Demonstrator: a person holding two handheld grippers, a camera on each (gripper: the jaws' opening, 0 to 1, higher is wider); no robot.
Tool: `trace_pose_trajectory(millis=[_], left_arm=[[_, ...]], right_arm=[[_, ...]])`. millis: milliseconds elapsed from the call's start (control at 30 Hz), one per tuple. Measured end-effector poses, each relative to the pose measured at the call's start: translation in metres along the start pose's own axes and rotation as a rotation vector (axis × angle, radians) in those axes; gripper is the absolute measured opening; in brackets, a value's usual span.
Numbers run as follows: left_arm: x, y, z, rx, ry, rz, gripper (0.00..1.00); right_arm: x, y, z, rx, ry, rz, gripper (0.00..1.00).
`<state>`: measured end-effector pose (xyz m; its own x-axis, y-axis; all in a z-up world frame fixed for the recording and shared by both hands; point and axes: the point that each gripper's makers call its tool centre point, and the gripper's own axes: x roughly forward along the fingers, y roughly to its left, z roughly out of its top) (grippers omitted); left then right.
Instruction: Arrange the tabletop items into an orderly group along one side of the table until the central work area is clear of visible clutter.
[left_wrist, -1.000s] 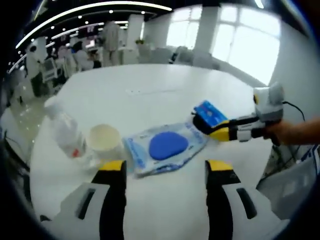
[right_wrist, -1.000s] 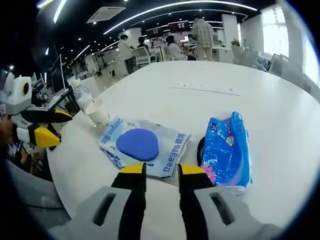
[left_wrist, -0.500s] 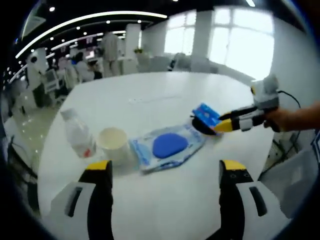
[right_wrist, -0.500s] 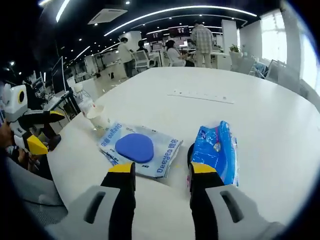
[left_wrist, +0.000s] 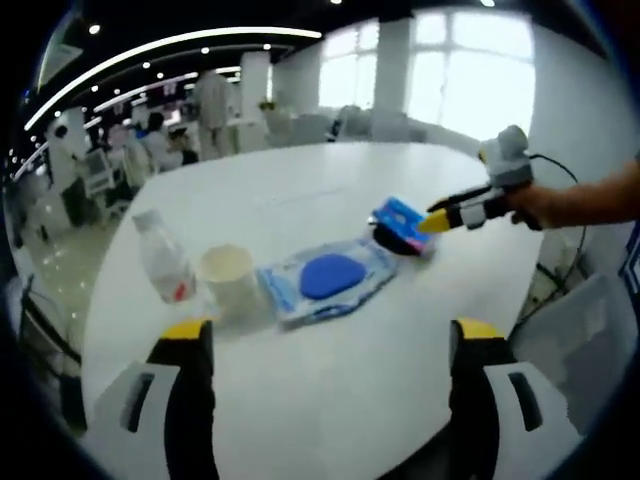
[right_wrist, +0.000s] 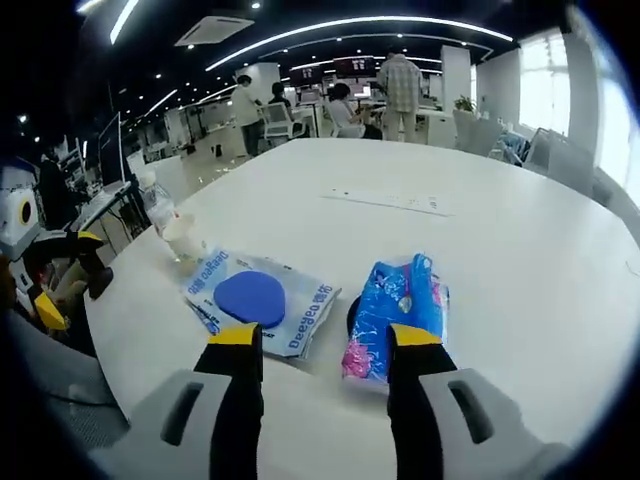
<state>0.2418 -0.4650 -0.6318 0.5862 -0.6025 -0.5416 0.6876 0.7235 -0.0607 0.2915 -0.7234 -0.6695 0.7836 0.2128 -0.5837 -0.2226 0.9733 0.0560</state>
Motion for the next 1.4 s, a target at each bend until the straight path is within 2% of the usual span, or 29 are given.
trace_pose_trajectory(millis=[133, 400, 567, 733, 800, 933, 1100, 1133, 1233, 1400], left_arm=[[-0.005, -0.004, -0.006, 0.008, -0.003, -0.007, 1.0], [-0.019, -0.015, -0.017, 0.031, 0.005, -0.027, 1.0], [-0.025, -0.017, -0.026, 0.001, 0.018, -0.018, 1.0], [-0.028, -0.019, -0.032, 0.004, 0.04, -0.016, 1.0], [-0.031, -0.019, -0.027, 0.025, 0.026, -0.009, 1.0], [-0.038, -0.022, -0.022, -0.02, -0.003, -0.021, 1.0], [-0.049, -0.023, -0.024, -0.03, -0.001, -0.025, 1.0], [-0.052, -0.021, -0.022, -0.041, -0.026, -0.017, 1.0], [-0.06, -0.018, -0.027, -0.086, -0.043, -0.006, 1.0], [-0.063, -0.017, -0.033, -0.091, -0.066, 0.02, 1.0]], right_arm=[[0.001, -0.013, 0.001, -0.023, 0.008, -0.023, 0.5], [0.008, -0.043, 0.004, -0.025, 0.018, -0.066, 0.5], [0.014, -0.06, 0.001, -0.026, 0.035, -0.095, 0.48], [0.021, -0.069, -0.003, -0.027, 0.056, -0.105, 0.47], [0.023, -0.071, -0.004, -0.021, 0.061, -0.105, 0.46], [0.028, -0.076, -0.006, -0.028, 0.071, -0.111, 0.43], [0.034, -0.081, -0.01, -0.032, 0.08, -0.116, 0.4], [0.036, -0.081, -0.01, -0.032, 0.081, -0.117, 0.39], [0.038, -0.083, -0.011, -0.037, 0.084, -0.122, 0.37], [0.044, -0.083, -0.014, -0.051, 0.09, -0.12, 0.33]])
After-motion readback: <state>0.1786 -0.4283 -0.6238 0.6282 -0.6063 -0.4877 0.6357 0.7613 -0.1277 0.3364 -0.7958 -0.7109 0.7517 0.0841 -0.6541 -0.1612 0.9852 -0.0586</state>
